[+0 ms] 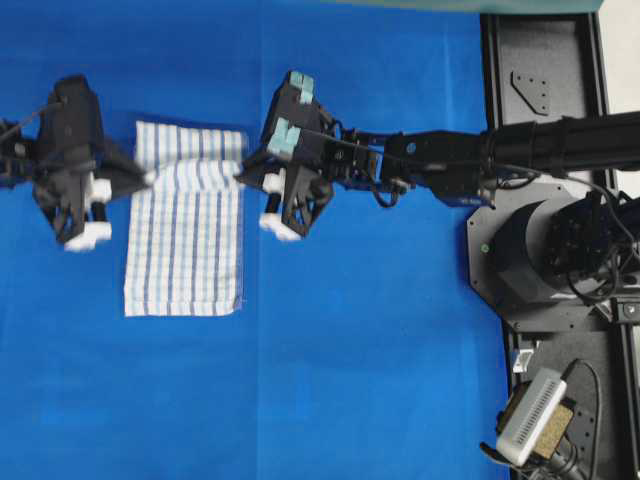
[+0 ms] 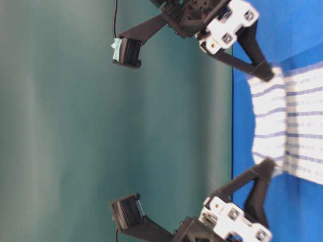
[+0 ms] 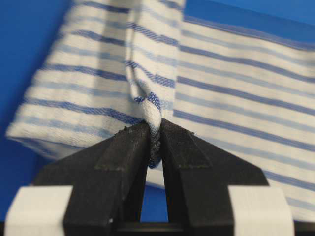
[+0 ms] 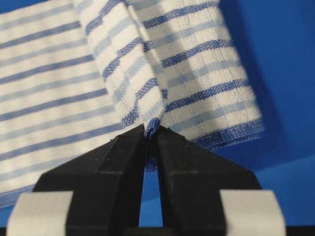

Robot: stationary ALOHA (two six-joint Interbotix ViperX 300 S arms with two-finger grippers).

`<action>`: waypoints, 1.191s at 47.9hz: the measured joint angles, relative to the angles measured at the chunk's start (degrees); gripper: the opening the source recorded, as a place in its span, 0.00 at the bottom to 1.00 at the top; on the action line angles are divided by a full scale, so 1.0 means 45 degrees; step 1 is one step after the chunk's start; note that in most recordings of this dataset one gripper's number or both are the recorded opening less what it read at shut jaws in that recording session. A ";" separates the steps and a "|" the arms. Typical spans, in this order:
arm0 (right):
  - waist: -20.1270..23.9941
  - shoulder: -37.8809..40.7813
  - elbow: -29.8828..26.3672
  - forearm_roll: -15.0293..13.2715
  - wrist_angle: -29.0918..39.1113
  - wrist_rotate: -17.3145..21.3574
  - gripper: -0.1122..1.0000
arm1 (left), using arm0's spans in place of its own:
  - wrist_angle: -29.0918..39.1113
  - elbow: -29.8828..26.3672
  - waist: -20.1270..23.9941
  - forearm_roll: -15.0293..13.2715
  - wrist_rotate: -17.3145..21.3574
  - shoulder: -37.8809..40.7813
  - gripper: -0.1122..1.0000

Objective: Fold the blue towel.
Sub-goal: 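Fold the top end down onto the bottom half with both grippers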

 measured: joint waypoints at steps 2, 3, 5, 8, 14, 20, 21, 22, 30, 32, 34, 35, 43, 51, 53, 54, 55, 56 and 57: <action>0.0254 0.0000 0.0020 0.0156 0.0000 0.0000 0.28 | -0.0020 0.0020 -0.0352 0.0000 -0.0156 0.0000 0.16; 0.0391 0.0020 0.0039 0.0215 0.0000 0.0020 0.28 | -0.0020 0.0020 -0.0488 0.0020 -0.0215 0.0000 0.16; 0.0645 0.0000 0.0059 0.0371 0.0000 0.0020 0.28 | -0.0039 0.0020 -0.0742 0.0020 -0.0352 0.0000 0.16; 0.1074 0.0000 0.0078 0.0625 -0.0020 0.0020 0.28 | -0.0039 0.0039 -0.1191 0.0000 -0.0625 0.0000 0.16; 0.1738 0.0000 0.0156 0.1172 -0.0117 0.0020 0.28 | -0.0039 0.0039 -0.2031 0.0000 -0.1113 0.0000 0.16; 0.2402 0.0000 0.0176 0.1484 -0.0156 0.0020 0.28 | -0.0059 0.0039 -0.2520 0.0000 -0.1172 0.0000 0.16; 0.2480 0.0000 0.0176 0.1504 -0.0176 0.0020 0.28 | -0.0059 0.0039 -0.2559 0.0000 -0.1172 0.0000 0.16; 0.2539 0.0000 0.0176 0.1523 -0.0176 0.0020 0.28 | -0.0059 0.0039 -0.2578 0.0000 -0.1172 0.0000 0.16; 0.2715 0.0000 0.0176 0.1641 -0.0312 0.0020 0.28 | -0.0039 0.0059 -0.2656 0.0000 -0.1172 0.0000 0.16; 0.2773 0.0000 0.0176 0.1660 -0.0332 0.0020 0.28 | -0.0039 0.0059 -0.2676 0.0000 -0.1191 0.0000 0.16; 0.2793 0.0020 0.0176 0.1680 -0.0352 0.0020 0.28 | -0.0039 0.0059 -0.2695 0.0000 -0.1191 0.0000 0.16; 0.2832 0.0000 0.0176 0.1680 -0.0352 0.0039 0.28 | -0.0020 0.0059 -0.2715 0.0000 -0.1191 0.0000 0.16; 0.2871 0.0078 0.0176 0.1699 -0.0371 0.0020 0.28 | 0.0000 0.0059 -0.2813 0.0000 -0.1191 0.0000 0.16; 0.2930 0.0352 0.0176 0.1719 -0.0449 0.0020 0.28 | 0.0020 0.0117 -0.2813 0.0000 -0.1133 0.0000 0.16; 0.2969 0.0449 0.0156 0.1719 -0.0527 0.0020 0.28 | 0.0000 0.0117 -0.2813 0.0000 -0.1133 0.0020 0.16; 0.2988 0.0508 0.0156 0.1719 -0.0547 0.0020 0.28 | 0.0020 0.0117 -0.2813 0.0000 -0.1133 0.0059 0.16; 0.3008 0.0566 0.0176 0.1719 -0.0586 0.0020 0.28 | 0.0020 0.0137 -0.2813 0.0000 -0.1133 0.0078 0.16; 0.3027 0.0605 0.0156 0.1719 -0.0645 0.0020 0.29 | 0.0020 0.0137 -0.2813 0.0000 -0.1133 0.0137 0.16; 0.3027 0.0664 0.0156 0.1719 -0.0684 0.0020 0.29 | 0.0020 0.0117 -0.2813 0.0000 -0.1133 0.0176 0.16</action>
